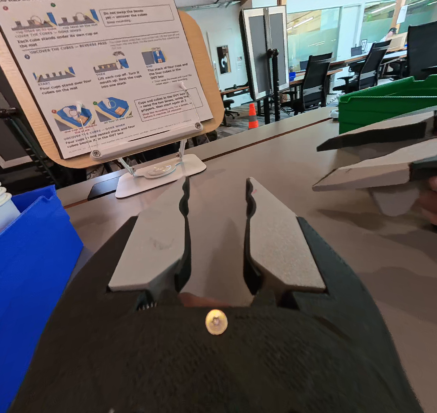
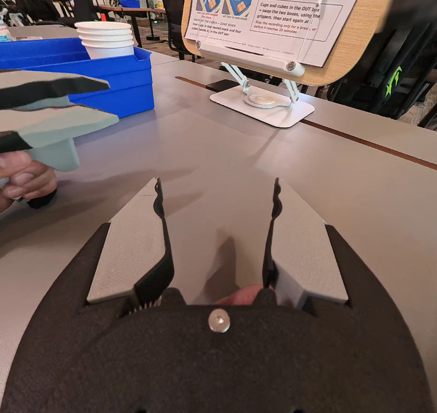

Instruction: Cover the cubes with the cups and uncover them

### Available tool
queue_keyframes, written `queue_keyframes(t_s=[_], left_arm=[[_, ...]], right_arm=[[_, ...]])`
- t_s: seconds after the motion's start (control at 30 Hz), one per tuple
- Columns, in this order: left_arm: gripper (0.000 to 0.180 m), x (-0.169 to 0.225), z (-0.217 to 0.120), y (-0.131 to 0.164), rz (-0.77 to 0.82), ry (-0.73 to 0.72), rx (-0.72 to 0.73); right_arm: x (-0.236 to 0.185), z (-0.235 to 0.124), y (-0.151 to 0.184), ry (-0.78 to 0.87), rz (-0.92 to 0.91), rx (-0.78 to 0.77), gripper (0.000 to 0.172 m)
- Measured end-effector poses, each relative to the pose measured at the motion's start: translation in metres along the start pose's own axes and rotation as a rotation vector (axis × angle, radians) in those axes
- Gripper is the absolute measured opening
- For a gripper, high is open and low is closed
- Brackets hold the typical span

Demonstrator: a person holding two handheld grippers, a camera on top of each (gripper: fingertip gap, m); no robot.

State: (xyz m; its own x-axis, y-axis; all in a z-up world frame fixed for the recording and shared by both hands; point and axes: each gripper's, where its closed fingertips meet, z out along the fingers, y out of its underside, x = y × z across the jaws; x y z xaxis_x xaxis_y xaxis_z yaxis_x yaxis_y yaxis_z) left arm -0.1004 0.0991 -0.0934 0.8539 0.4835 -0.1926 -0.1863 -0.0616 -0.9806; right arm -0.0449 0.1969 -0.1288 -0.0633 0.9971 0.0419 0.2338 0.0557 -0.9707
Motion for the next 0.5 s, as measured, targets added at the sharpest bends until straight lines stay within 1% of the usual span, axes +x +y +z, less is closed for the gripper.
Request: queue_keyframes(t_s=[0.07,0.13,0.17,0.27,0.33,0.43,0.5], left_arm=[[0.056,0.0,0.0,0.002,0.004,-0.004,-0.015],[0.068,-0.003,0.002,0.005,-0.024,-0.012,-0.036],[0.071,-0.006,0.001,0.005,-0.043,-0.019,-0.035],[0.072,-0.009,-0.001,0.002,-0.058,-0.026,-0.009],[0.07,-0.01,0.0,0.002,-0.02,-0.033,-0.009],[0.071,-0.013,0.003,0.006,0.035,-0.046,-0.034],[0.073,-0.017,0.004,0.009,0.032,-0.064,-0.054]], right_arm=[[-0.002,0.004,0.001,-0.011,-0.007,-0.011,0.095],[-0.003,0.009,-0.001,-0.02,-0.014,-0.01,0.096],[-0.003,0.012,-0.002,-0.022,-0.02,-0.009,0.096],[-0.006,0.02,-0.001,-0.035,-0.046,-0.023,0.097],[-0.007,0.023,-0.005,-0.039,-0.054,-0.001,0.093],[-0.008,0.032,-0.012,-0.048,-0.062,0.032,0.091],[-0.011,0.041,-0.012,-0.06,-0.073,0.02,0.093]])
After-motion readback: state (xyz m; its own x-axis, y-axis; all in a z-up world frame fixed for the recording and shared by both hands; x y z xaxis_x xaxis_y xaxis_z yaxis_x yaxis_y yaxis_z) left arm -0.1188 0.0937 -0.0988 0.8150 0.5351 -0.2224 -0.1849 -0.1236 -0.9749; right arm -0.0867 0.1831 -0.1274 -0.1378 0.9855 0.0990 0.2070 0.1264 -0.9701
